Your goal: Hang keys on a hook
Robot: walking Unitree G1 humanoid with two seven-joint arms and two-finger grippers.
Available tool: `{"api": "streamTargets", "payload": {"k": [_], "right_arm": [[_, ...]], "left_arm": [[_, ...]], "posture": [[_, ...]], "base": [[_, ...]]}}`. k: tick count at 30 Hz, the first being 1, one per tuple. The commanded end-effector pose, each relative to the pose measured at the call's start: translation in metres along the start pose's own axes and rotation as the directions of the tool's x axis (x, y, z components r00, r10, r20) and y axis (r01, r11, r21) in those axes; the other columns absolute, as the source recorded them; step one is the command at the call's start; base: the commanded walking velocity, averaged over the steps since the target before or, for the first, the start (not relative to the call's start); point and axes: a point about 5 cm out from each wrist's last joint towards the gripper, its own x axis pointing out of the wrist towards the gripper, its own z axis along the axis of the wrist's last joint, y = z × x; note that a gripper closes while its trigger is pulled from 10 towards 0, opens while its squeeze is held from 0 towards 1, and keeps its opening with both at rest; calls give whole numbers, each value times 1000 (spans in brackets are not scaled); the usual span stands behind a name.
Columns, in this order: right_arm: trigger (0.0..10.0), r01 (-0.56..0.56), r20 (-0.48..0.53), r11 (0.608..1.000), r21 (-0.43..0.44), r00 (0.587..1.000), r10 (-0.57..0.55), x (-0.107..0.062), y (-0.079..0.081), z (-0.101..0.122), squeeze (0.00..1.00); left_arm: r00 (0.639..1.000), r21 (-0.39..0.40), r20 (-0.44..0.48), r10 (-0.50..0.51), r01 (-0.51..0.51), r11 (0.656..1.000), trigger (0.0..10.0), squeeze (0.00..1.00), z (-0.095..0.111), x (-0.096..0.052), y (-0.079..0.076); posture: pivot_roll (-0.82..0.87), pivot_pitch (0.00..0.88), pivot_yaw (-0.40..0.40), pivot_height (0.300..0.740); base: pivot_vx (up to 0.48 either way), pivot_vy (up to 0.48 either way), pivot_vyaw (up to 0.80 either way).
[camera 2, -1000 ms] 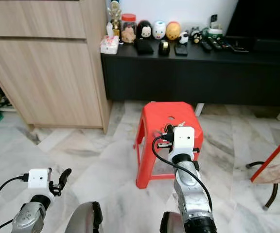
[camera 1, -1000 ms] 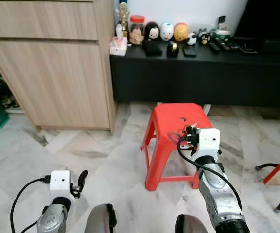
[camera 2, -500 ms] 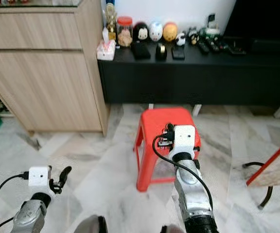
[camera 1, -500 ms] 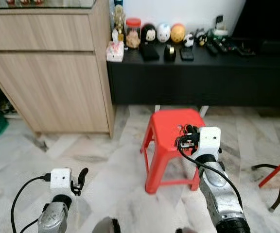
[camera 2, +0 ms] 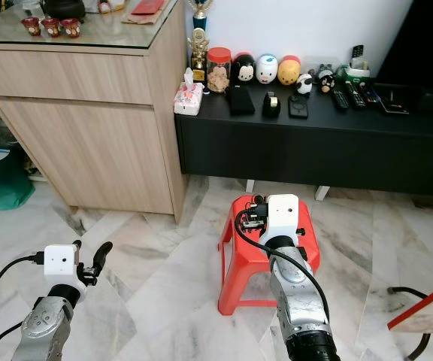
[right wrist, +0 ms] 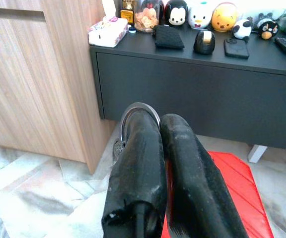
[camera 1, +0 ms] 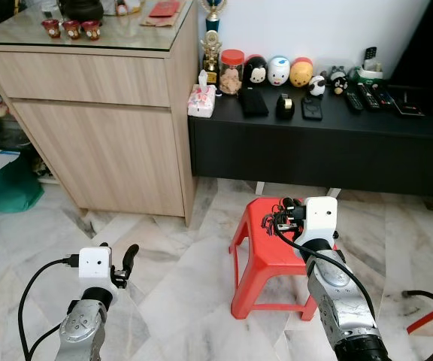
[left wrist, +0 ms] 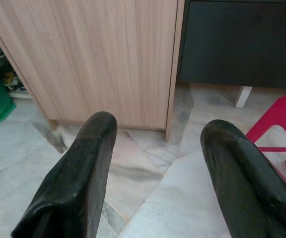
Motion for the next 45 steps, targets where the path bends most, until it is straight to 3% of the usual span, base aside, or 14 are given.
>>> {"api": "streamTargets", "payload": {"k": [1,22,23,25,27,28,32,34,39,42,45], "right_arm": [[10000,-1,19,1000,-3,1000,1,1,-1,6,0],[10000,-16,6,1000,-12,1000,16,1,-1,6,0],[10000,-132,-76,989,-72,989,127,5,-1,-4,0],[10000,-200,-175,976,-81,967,183,3,-12,-24,0],[10000,-166,-165,984,-58,974,154,1,-16,-26,0],[10000,-83,-147,996,-11,986,81,-3,-24,-30,0],[10000,15,-132,999,29,991,-12,-7,-35,-35,0],[10000,57,-147,996,62,988,-48,-8,-39,-40,0],[10000,189,-259,981,50,951,-170,-17,-58,-71,0],[10000,348,-307,932,104,902,-303,-28,-72,-82,0],[10000,460,-229,877,139,877,-423,-31,-82,-71,0]], "left_arm": [[1000,2,-22,-13,13,1000,10000,0,-5,-3,-2],[1000,2,-13,-22,22,1000,10000,0,-2,-2,-3],[989,9,28,-144,144,990,10000,0,17,10,-18],[969,27,77,-233,232,972,10000,0,40,23,-30],[977,17,76,-198,198,980,10000,0,38,22,-25],[987,2,77,-139,139,990,10000,0,35,21,-16],[994,7,68,-88,88,996,10000,0,30,18,-9],[996,-10,58,-72,72,997,10000,0,27,17,-6],[999,-39,-33,-35,33,999,10000,0,8,10,2],[994,-31,-104,-18,15,999,10000,0,-8,3,7],[994,-29,-113,-3,0,1000,10000,0,-12,-1,11]], "posture": [[47,0,-42,740],[46,0,-41,740],[30,0,-32,740],[29,0,-28,740],[29,0,-28,740],[29,0,-26,740],[31,0,-23,740],[31,0,-23,740],[40,0,-28,740],[53,0,-29,740],[44,0,-24,740]], "base": [[0,0,0],[0,0,0],[0,0,0],[0,0,0],[0,0,0],[0,0,0],[0,0,0],[0,0,0],[0,0,0],[0,0,0],[0,0,0]]}}
